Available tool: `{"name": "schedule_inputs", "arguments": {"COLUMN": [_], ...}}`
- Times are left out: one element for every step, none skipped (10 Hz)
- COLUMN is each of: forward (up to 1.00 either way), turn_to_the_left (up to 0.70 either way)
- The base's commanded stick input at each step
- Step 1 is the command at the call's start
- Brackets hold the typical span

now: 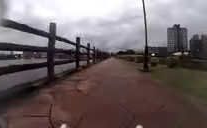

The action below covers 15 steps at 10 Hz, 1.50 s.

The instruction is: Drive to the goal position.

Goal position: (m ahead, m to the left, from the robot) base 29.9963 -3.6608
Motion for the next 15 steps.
{"name": "schedule_inputs", "arguments": {"forward": [0.85, 0.85, 0.85, 0.85, 0.85, 0.85, 0.85, 0.85, 0.85, 0.85, 0.85, 0.85, 0.85, 0.85, 0.85], "turn_to_the_left": [0.01, 0.01, 0.01, 0.01, 0.01, 0.01, 0.01, -0.01, -0.13, -0.26, -0.32, -0.33, -0.33, -0.33, -0.33]}}
